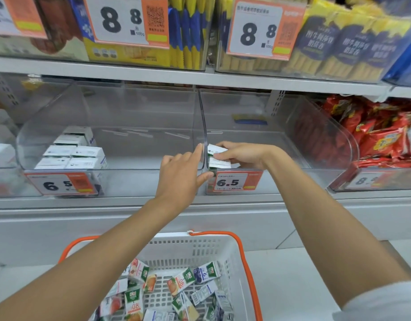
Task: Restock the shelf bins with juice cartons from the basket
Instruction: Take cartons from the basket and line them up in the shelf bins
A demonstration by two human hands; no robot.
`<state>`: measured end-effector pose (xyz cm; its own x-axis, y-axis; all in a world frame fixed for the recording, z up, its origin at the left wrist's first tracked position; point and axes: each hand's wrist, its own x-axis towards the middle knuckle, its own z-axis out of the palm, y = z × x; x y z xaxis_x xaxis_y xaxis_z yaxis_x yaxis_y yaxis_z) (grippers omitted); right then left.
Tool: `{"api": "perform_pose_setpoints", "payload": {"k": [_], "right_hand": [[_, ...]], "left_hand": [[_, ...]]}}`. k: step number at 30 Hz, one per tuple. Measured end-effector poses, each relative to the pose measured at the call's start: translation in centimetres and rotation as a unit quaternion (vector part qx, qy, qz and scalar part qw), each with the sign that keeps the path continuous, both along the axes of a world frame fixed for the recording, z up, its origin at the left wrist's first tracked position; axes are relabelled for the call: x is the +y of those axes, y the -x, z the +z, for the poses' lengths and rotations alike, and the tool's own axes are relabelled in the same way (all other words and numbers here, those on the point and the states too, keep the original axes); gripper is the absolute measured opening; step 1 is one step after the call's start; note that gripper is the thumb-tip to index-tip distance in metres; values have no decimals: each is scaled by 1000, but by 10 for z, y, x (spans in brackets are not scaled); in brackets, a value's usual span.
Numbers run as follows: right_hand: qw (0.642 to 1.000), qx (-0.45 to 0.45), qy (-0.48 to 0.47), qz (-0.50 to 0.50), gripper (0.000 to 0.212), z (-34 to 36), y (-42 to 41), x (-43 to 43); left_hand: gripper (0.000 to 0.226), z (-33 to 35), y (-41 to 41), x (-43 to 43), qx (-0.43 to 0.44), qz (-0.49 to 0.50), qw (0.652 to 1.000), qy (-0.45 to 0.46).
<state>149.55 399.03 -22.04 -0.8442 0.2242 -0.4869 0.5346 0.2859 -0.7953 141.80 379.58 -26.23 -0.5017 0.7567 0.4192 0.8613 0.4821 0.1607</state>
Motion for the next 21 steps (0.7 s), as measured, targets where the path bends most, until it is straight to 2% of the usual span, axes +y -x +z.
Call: {"api": "perform_pose_setpoints", "payload": {"k": [5, 8, 10, 13, 16, 17, 19, 21], "right_hand": [[997, -11, 75, 10, 30, -2, 4, 8], [996, -35, 74, 21, 29, 1, 6, 3], [998, -43, 35, 15, 36, 4, 4, -2], [992, -20, -120, 18, 48, 14, -4, -18], [957, 118, -262, -34, 54, 18, -15, -40], [939, 182, -282, -75, 51, 17, -22, -52], [894, 296, -305, -139, 40, 9, -37, -80], [872, 360, -280, -176, 28, -14, -50, -110]], "left_hand": [[77, -2, 1, 0, 2, -1, 1000, -8], [78, -4, 0, 1, 15, -1, 1000, -11], [78, -4, 0, 1, 10, -3, 1000, -13], [79, 3, 0, -2, -29, -17, 999, 1], [77, 12, -5, -11, -144, -41, 987, -59], [71, 13, -8, -17, -163, -49, 979, -114], [51, 9, -15, -34, -134, -54, 968, -204], [36, -6, -22, -55, -148, -54, 963, -217]]}}
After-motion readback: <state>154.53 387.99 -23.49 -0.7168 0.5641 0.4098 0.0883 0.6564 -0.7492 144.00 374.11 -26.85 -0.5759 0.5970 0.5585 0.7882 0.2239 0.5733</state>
